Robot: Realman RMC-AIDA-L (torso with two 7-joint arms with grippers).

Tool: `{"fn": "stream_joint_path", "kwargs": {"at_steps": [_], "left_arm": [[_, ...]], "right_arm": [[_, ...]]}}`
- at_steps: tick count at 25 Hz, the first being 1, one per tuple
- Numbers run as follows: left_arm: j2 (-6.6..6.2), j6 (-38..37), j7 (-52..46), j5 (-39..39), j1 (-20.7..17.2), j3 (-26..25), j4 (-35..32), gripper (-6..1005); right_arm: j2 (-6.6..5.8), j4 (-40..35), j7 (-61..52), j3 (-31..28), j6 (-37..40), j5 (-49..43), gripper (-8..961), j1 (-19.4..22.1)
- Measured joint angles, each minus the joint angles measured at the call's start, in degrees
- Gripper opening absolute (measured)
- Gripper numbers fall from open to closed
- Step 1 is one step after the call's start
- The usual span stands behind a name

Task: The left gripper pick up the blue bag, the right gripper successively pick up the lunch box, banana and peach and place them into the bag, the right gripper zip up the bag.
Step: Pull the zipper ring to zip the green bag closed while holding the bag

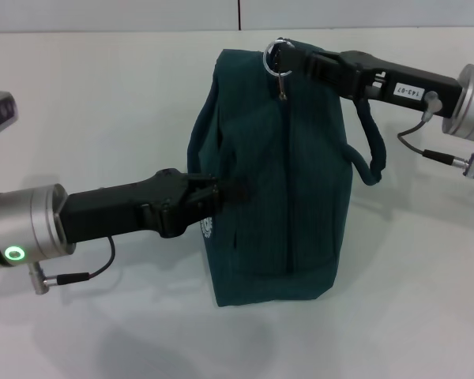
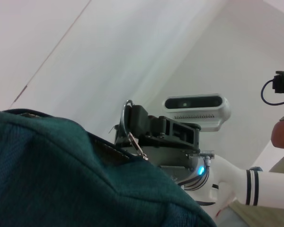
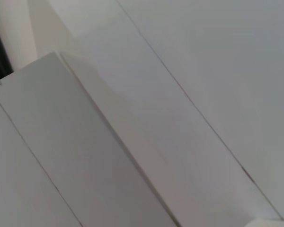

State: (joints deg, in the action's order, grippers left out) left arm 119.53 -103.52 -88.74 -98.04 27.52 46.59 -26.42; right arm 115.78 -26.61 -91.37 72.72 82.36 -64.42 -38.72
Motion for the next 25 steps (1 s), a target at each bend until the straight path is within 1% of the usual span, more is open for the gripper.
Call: {"fn": "stream_joint_path", "kwargs": {"at_steps": [5, 12, 17, 21, 25], "left_arm": [[0.00, -0.02, 0.68, -0.08, 0.07, 0.00, 0.46, 53], [-0.22, 0.04, 0.70, 0.11, -0.71, -0.41, 0.56, 52], [-0.56, 0.72, 0.71, 0.14, -1.59, -1.69, 0.48, 52], [-0.62, 2.05, 0.70, 0.13, -2.02, -4.02, 0.51, 51], [-0.63, 3.18, 0.68, 0.08, -2.07, -4.28, 0.57, 50]], "right_arm": [[0.02, 1.22, -3.32, 0.73, -1.32, -0.26, 44, -0.98], [0.30, 1.31, -3.18, 0.95, -3.36, -0.33, 46, -0.71], [0.34, 1.04, -2.52, 0.94, -3.45, 0.02, 47, -0.72], [0.41, 1.25, -2.11, 0.92, -3.53, 0.14, 47, -1.24], [0.42, 1.29, -1.72, 0.92, -3.99, 0.41, 48, -1.48]]}}
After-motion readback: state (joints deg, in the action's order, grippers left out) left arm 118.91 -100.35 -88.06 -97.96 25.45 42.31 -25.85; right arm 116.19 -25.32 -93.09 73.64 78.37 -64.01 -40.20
